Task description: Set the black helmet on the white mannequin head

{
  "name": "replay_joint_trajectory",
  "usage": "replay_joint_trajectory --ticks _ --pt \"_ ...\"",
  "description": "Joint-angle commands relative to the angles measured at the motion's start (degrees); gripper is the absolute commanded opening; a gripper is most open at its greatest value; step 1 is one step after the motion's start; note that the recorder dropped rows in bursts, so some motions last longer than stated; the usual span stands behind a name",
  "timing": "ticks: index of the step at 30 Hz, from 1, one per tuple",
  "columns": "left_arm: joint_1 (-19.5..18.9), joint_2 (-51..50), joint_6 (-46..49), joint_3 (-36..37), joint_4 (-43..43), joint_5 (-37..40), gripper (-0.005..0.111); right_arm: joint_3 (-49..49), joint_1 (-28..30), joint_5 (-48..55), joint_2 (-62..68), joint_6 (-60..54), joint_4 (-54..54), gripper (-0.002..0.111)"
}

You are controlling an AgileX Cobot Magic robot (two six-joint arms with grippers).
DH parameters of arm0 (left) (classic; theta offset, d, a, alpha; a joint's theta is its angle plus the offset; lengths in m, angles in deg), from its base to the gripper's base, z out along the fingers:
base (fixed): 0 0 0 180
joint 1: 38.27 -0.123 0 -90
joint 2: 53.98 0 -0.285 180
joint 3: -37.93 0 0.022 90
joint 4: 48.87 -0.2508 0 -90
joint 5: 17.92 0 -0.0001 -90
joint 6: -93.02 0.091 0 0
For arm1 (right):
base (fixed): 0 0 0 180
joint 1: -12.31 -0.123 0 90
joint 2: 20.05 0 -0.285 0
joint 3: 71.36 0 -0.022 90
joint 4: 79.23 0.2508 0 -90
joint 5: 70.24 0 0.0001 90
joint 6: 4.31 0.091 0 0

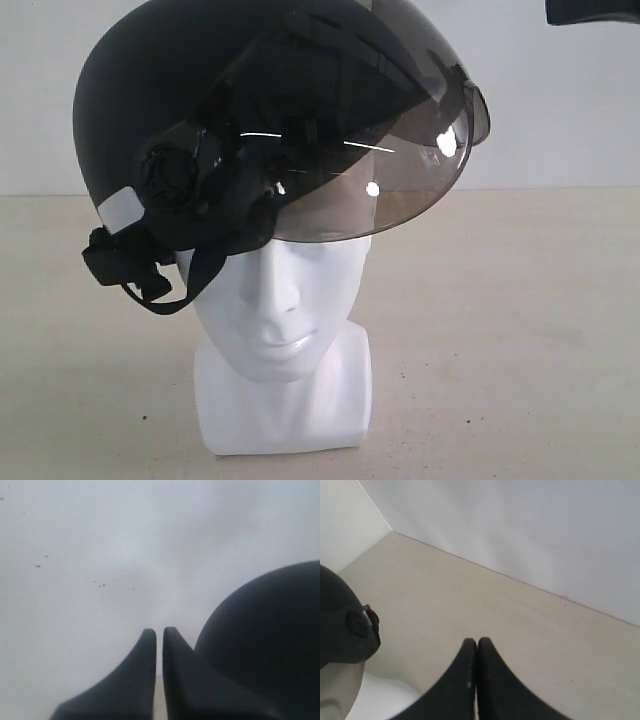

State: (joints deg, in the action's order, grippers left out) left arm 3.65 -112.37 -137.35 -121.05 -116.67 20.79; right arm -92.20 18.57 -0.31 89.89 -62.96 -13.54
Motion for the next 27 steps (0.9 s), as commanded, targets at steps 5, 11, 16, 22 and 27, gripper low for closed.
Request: replay_joint_trajectory --ticks 5,11,16,22,27 --pt "-6.36 -11.68 16.34 -13.52 13.57 4.54 0.005 9.42 3.29 0.04 -5.85 -3.36 -0.15 0.000" --pt "-13.29 -16.00 25.47 -17.09 31.27 0.30 0.005 20.76 4.67 0.04 -9.56 -12.62 17.91 0.000" --pt "-14.97 -16.73 37.96 -17.09 45.09 -1.69 0.005 21.62 -0.45 0.04 -6.86 -15.00 17.61 0.000" --pt "-14.97 -20.70 41.53 -17.09 48.65 -6.48 0.005 21.62 -8.16 0.04 -7.18 -17.33 15.81 0.000" --pt "-14.97 -22.55 41.88 -17.09 49.46 -8.87 0.005 21.62 -9.58 0.04 -7.78 -16.20 14.04 0.000"
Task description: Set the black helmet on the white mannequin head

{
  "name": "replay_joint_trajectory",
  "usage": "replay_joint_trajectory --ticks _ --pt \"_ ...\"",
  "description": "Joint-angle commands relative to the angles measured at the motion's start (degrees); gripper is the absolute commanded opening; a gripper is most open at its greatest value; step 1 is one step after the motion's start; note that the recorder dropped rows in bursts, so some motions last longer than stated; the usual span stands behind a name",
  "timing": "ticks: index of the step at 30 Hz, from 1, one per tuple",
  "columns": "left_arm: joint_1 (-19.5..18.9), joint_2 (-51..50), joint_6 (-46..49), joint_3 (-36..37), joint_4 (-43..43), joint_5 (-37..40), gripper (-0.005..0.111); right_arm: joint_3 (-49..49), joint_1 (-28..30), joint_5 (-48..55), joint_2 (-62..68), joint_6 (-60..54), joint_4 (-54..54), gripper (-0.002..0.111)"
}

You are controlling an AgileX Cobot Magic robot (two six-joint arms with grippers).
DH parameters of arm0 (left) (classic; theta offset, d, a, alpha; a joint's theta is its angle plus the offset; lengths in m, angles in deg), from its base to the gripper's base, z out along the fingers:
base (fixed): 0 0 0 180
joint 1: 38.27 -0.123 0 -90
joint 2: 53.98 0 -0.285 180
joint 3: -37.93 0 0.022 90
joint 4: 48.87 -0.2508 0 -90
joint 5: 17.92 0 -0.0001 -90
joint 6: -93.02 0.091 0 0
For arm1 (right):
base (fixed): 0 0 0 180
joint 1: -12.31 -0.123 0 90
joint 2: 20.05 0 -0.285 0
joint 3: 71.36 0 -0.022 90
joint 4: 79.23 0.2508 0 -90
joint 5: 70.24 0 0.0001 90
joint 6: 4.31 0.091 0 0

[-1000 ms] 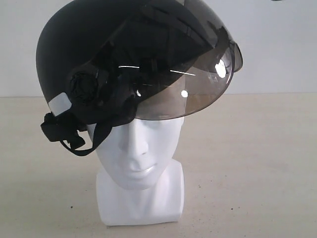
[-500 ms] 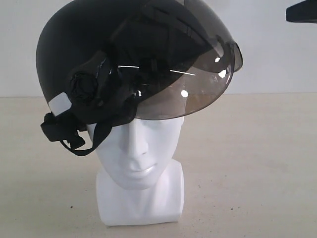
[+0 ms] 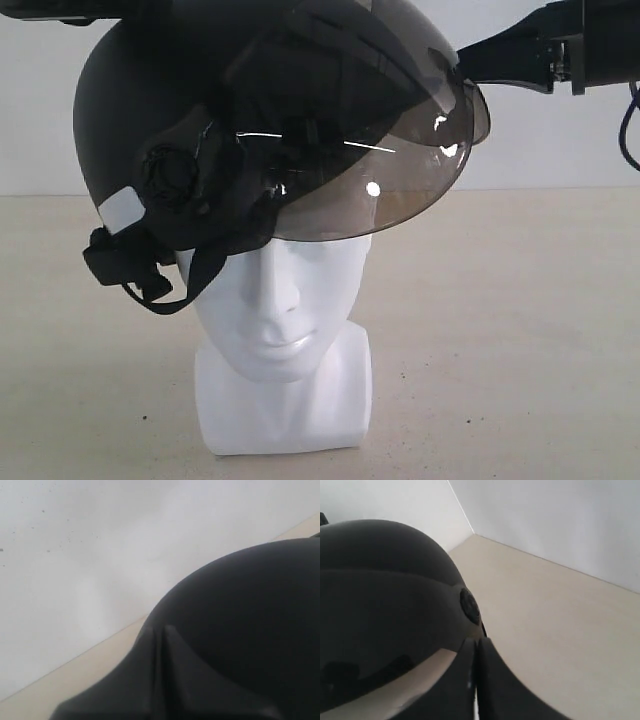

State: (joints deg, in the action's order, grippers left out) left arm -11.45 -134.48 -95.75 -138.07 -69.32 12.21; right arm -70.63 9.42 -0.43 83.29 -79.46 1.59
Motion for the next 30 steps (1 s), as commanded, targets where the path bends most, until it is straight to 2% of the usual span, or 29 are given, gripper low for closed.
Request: replay_joint_trajectory --ticks 1,4,5,8,9,12,17,21,23,26,30 --pt "-0.23 -0.42 0.28 -0.07 1.85 0.51 0.005 0.05 -0.70 0.15 -1.65 0.30 -1.40 0.000" --pt "-0.36 1.53 -0.13 -0.07 5.06 8.05 0.005 -1.00 -0.98 0.15 -2.54 -0.26 -1.94 0.000" --pt "-0.36 3.84 -1.78 -0.07 5.22 12.71 0.005 -1.68 -0.98 0.15 -2.37 -0.26 -2.19 0.000" --pt "-0.36 12.12 -3.41 2.91 10.01 16.63 0.005 -3.73 -0.98 0.15 -2.27 -0.02 -2.31 0.000" --pt "-0.36 15.71 -3.15 6.55 13.07 16.63 0.005 -4.90 -0.98 0.15 -2.27 0.09 -2.31 0.000" --pt "-0.36 21.12 -4.53 14.22 13.46 15.83 0.005 -7.55 -1.06 0.15 -2.27 0.99 -2.31 0.000" --pt "-0.36 24.11 -5.13 22.08 15.34 9.62 0.005 -8.83 -1.06 0.15 -2.15 4.17 -2.72 0.000" --pt "-0.36 23.49 -5.43 23.21 11.71 4.60 0.005 -8.83 -2.38 0.15 -2.26 7.18 -7.07 0.000" --pt "-0.36 22.29 -6.74 23.21 9.76 4.50 0.005 -8.83 -4.24 0.15 -2.26 7.46 -8.70 0.000" --pt "-0.36 19.55 -7.08 23.21 9.45 4.64 0.005 -8.83 -6.86 0.15 -2.26 7.60 -10.21 0.000" --pt "-0.36 18.03 -7.08 23.21 9.13 0.79 0.005 -8.83 -8.10 0.15 -2.26 8.76 -11.50 0.000"
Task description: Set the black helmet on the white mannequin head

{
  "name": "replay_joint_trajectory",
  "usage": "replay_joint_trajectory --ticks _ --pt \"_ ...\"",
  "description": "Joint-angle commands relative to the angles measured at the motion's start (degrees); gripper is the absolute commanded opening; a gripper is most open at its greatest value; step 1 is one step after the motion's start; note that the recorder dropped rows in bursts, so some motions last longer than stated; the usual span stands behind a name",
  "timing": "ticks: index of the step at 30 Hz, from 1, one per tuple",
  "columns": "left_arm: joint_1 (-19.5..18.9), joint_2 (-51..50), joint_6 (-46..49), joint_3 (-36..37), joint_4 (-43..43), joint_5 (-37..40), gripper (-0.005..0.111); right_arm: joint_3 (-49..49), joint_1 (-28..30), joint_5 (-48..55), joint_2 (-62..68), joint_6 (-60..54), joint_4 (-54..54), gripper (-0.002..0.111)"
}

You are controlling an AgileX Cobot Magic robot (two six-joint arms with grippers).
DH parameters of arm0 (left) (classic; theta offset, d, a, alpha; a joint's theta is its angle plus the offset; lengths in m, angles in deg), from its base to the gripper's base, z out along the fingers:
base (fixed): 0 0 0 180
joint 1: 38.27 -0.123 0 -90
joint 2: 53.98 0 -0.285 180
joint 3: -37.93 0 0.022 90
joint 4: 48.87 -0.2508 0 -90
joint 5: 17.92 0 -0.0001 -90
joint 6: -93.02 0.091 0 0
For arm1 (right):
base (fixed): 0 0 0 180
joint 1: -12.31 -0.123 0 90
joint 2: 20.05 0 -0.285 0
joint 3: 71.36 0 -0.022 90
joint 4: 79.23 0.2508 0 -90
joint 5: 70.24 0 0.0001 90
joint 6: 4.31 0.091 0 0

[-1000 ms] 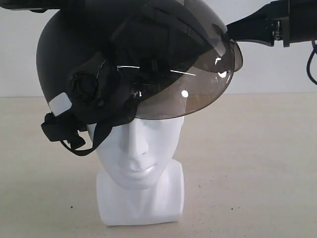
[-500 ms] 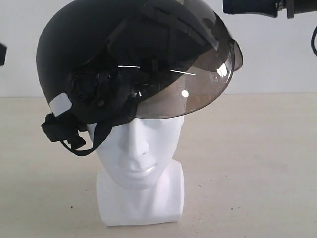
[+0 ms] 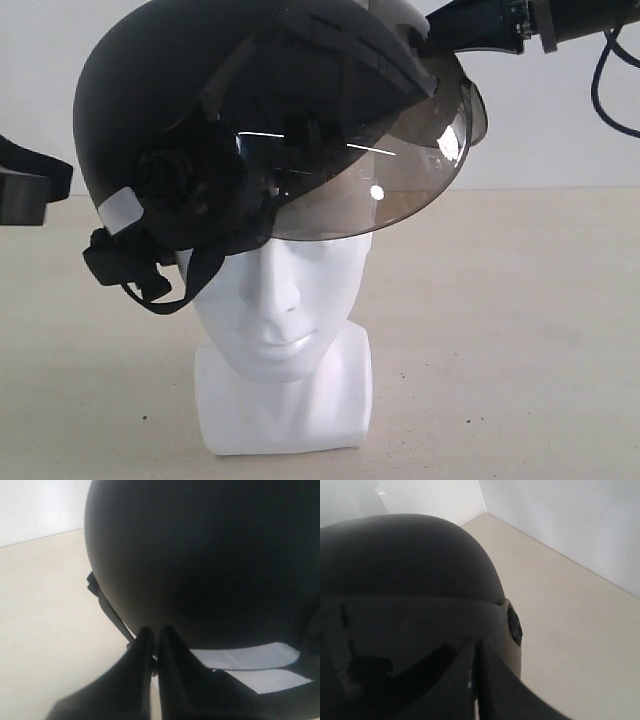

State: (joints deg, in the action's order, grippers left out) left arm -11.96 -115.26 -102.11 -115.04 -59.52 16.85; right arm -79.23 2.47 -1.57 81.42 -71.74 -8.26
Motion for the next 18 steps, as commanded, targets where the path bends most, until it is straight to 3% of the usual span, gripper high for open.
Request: replay_joint_trajectory --ticks 1,18 --pt "0.14 -1.32 -0.73 0.18 -0.68 -4.23 0.005 -0.24 -1.15 1.30 -0.39 1.50 -1.97 0.000" --pt "-0.02 -4.07 -0.73 0.22 -3.85 -9.84 0.005 -0.24 -1.15 1.30 -4.34 7.02 -5.89 0.000"
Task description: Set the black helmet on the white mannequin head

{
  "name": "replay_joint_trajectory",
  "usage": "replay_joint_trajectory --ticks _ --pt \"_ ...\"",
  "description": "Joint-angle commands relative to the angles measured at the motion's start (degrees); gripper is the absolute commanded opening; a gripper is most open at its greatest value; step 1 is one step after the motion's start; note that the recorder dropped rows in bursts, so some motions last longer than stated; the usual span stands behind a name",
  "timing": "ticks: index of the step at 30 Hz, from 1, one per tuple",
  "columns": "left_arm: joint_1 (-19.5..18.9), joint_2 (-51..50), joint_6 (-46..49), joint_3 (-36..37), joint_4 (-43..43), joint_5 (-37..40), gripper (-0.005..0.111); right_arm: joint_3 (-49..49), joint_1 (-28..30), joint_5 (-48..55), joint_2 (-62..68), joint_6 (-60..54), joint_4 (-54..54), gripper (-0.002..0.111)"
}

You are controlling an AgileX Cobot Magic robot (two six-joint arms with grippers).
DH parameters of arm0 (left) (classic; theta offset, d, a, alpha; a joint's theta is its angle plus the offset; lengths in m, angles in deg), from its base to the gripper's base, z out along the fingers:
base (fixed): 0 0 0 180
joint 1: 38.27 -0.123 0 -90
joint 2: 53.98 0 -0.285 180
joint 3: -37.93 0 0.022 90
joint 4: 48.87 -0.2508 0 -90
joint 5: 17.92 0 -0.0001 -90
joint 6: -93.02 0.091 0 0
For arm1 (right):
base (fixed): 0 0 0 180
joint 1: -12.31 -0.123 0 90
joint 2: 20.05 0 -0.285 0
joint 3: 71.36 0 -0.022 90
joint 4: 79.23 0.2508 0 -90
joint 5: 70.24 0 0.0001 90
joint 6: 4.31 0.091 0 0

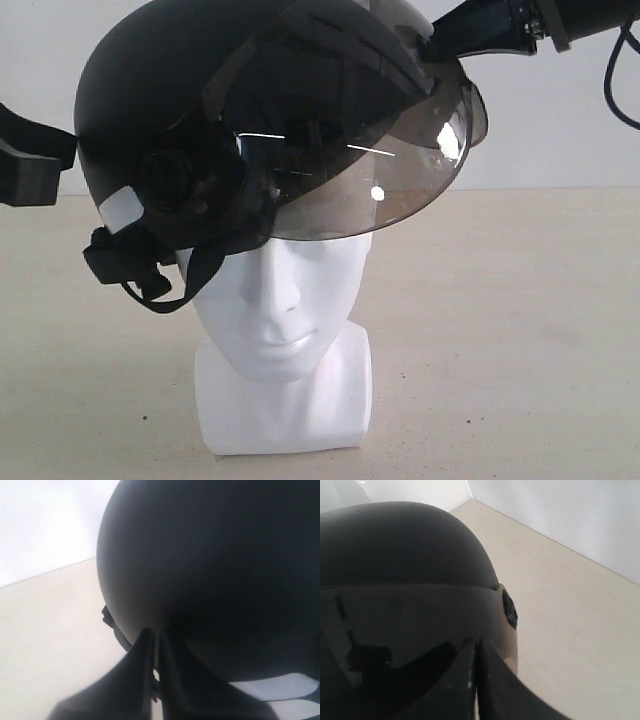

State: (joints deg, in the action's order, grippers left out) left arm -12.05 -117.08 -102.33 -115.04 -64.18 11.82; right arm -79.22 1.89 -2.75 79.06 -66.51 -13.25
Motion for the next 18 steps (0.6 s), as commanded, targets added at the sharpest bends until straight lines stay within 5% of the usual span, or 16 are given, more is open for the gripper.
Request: replay_joint_trajectory --ticks 1,18 --pt "0.07 -2.67 -0.51 0.22 1.15 -5.95 0.005 -0.24 -0.75 2.48 -2.09 2.16 -1.23 0.000" --pt "-3.53 -5.82 -0.07 0.22 0.27 -9.39 0.005 0.98 -5.62 2.48 -4.14 9.79 -8.00 0.000"
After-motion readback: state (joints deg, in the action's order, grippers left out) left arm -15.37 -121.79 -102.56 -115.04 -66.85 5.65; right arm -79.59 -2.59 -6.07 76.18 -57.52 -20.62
